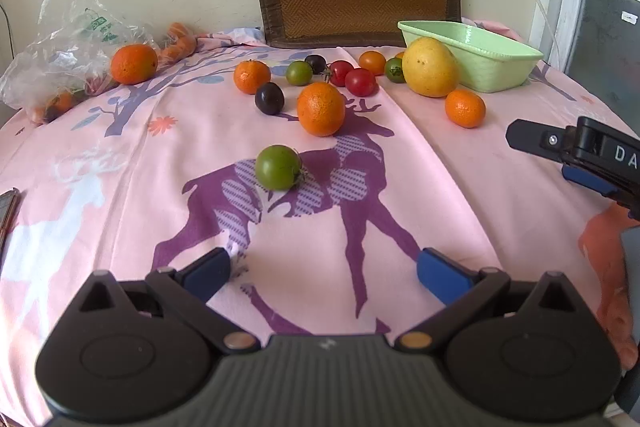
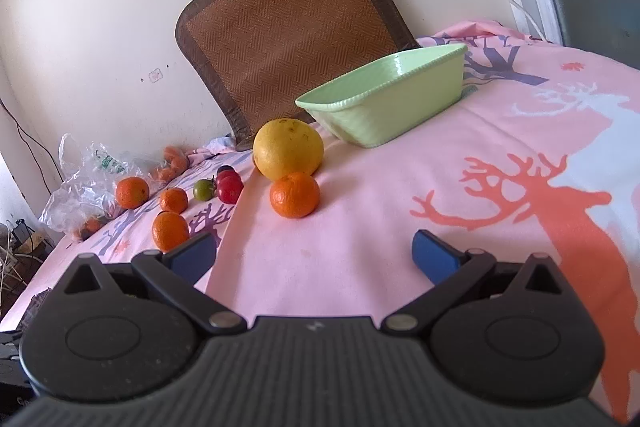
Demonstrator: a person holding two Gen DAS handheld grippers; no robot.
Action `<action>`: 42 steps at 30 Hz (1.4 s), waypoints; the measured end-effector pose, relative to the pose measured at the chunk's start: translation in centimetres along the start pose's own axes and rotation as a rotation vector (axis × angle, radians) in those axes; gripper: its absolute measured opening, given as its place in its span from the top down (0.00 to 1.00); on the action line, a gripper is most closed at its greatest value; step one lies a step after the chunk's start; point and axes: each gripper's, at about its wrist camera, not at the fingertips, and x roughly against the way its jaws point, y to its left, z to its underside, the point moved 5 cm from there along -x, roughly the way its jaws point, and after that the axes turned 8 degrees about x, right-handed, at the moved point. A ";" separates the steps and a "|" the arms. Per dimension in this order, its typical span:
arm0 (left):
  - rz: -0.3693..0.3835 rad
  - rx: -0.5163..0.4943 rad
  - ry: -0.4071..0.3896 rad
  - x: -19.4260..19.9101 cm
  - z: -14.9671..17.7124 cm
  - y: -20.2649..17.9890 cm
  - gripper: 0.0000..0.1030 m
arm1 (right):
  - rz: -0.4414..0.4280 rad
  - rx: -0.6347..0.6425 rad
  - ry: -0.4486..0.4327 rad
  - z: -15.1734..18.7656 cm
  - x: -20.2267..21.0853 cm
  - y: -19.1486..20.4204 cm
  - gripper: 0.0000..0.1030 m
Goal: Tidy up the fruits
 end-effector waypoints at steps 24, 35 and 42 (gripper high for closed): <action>0.046 0.129 -0.190 1.6 -2.0 4.8 0.00 | 0.070 0.254 -0.096 -0.8 1.1 2.4 0.06; -0.038 0.079 -0.165 0.3 -2.4 5.8 0.00 | 0.047 0.312 -0.089 -0.5 0.9 3.1 0.35; -0.080 0.059 -0.150 -0.1 -2.2 5.3 0.01 | 0.028 0.317 -0.087 -0.2 1.0 3.3 0.42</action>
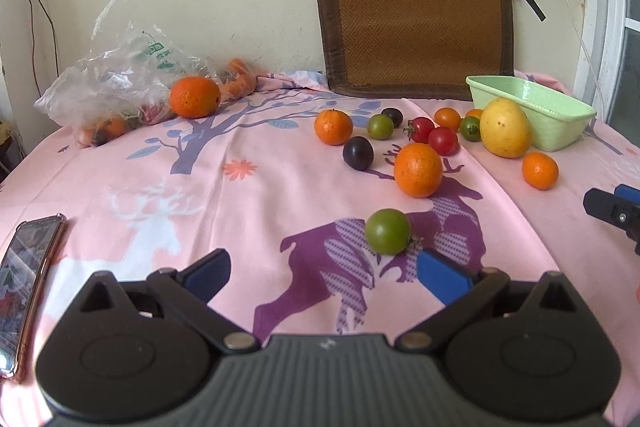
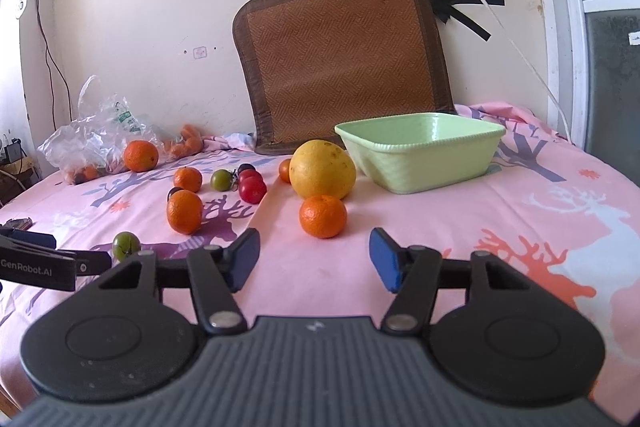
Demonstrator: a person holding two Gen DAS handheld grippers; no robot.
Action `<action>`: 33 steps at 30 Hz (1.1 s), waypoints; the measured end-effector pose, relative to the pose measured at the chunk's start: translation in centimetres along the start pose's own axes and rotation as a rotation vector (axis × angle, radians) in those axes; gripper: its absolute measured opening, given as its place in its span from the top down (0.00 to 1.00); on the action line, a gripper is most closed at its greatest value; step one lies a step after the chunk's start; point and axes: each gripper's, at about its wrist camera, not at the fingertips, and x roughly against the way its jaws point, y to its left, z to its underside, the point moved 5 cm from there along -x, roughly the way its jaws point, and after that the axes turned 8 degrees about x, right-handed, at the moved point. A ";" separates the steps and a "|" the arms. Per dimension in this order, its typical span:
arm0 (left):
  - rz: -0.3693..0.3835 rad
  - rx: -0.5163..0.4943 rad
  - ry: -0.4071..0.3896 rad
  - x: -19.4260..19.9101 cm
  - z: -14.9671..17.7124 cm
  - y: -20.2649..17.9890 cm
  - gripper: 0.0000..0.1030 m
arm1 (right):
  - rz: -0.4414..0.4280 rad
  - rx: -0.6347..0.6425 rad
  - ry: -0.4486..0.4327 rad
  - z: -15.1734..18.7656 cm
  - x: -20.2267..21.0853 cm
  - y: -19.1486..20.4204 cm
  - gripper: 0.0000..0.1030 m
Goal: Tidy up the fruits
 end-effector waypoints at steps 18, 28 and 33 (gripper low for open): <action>-0.052 0.005 0.002 -0.1 -0.1 0.4 0.01 | -0.010 -0.012 -0.001 0.1 0.1 -0.3 0.44; -0.052 0.005 0.007 -0.2 0.0 0.8 0.00 | -0.006 -0.010 0.005 0.2 0.1 -0.2 0.44; -0.052 0.013 0.008 -0.4 0.0 1.1 0.00 | -0.007 -0.006 0.009 0.2 0.0 -0.2 0.44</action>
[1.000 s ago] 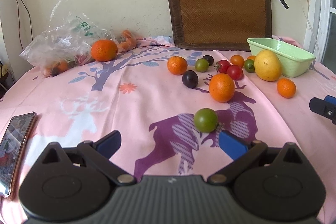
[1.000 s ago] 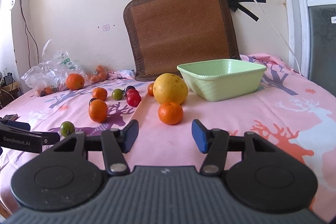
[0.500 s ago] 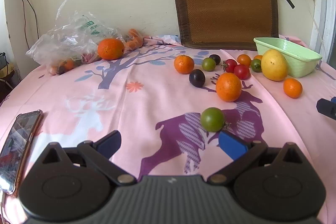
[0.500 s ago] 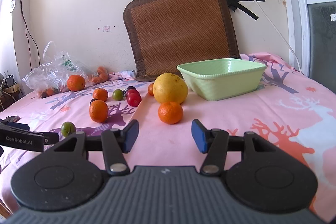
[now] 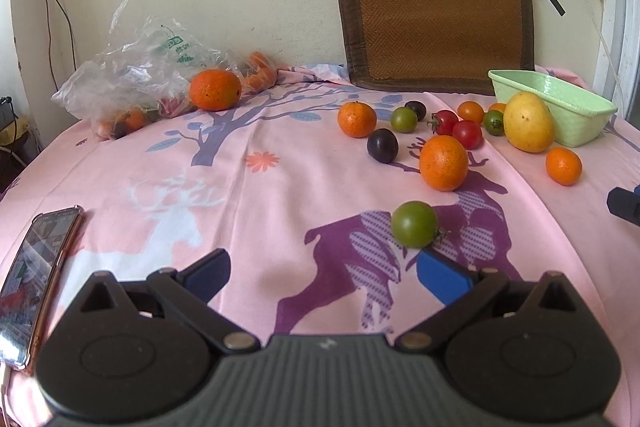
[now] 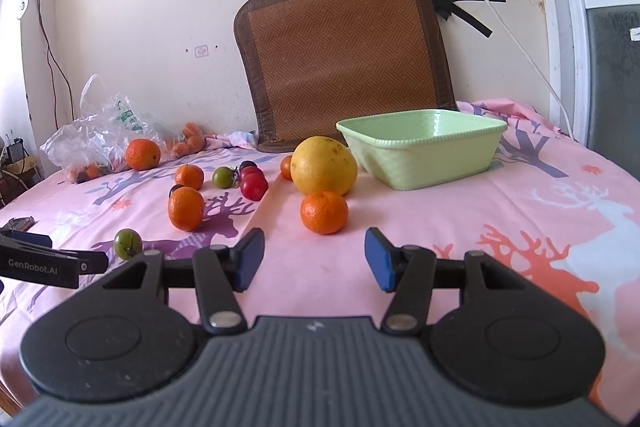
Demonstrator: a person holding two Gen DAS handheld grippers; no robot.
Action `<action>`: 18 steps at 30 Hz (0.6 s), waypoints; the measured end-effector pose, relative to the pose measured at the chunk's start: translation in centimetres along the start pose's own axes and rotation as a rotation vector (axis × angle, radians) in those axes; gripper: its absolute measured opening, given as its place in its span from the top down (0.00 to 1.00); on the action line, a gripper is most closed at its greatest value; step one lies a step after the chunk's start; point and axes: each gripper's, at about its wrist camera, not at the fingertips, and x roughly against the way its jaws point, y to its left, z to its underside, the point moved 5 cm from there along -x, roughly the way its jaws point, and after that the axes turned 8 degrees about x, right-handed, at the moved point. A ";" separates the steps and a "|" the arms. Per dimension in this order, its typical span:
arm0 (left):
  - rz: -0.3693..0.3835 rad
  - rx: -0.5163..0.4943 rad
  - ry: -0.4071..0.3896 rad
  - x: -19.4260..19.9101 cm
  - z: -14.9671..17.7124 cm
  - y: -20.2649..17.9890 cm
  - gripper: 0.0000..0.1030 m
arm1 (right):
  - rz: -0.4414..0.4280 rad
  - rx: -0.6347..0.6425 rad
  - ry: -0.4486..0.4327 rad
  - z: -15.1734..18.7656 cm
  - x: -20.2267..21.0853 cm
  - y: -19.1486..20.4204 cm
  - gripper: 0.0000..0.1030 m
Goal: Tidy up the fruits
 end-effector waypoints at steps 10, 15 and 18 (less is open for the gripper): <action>0.009 0.001 -0.003 -0.1 0.2 0.1 0.00 | -0.001 0.009 0.008 0.0 -0.2 0.0 0.44; 0.005 -0.025 -0.040 0.5 -0.1 -0.1 0.00 | -0.009 0.015 0.015 -0.2 -0.3 0.1 0.44; 0.038 -0.050 -0.066 0.9 -0.7 -0.8 0.01 | -0.021 0.031 0.012 -0.8 -0.6 0.0 0.45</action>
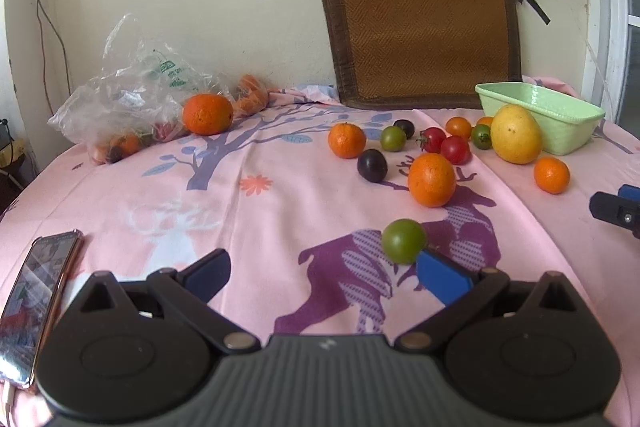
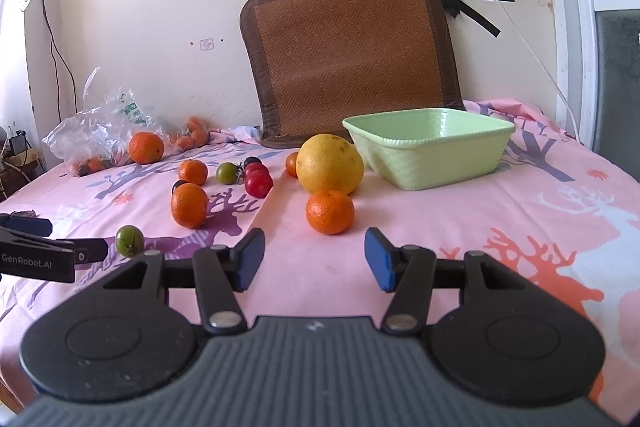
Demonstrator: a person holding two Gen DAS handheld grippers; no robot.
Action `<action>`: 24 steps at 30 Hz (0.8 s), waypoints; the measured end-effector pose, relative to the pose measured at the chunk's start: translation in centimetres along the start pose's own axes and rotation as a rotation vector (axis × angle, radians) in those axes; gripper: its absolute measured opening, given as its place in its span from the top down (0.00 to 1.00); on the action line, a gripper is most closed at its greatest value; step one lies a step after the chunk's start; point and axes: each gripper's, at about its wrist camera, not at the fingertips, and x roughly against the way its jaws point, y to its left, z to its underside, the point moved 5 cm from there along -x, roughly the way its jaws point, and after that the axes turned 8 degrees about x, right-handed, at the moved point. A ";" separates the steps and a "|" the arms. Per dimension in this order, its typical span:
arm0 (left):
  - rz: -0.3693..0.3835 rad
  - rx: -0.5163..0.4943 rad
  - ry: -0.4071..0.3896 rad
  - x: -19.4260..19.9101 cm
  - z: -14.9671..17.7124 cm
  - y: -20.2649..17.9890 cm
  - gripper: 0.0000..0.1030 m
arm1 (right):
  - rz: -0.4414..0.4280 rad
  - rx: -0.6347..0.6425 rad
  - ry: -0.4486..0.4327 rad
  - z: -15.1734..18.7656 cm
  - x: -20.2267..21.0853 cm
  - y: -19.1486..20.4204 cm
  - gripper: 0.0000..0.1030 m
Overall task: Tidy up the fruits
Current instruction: 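Grasp green tomato with left tool while right tool grasps orange, drop both in basket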
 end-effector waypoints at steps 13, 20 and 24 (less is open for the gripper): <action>0.095 -0.053 0.088 -3.9 -0.7 -2.9 0.34 | -0.077 0.081 0.095 -2.1 -4.8 -1.5 0.45; 0.133 -0.062 0.099 -3.9 -0.9 -3.8 0.73 | -0.135 0.091 0.194 -0.9 -7.6 -1.5 0.62; 0.243 -0.025 0.128 -3.4 -1.5 -5.1 0.73 | -0.149 0.091 0.117 -1.2 -5.7 -2.1 0.63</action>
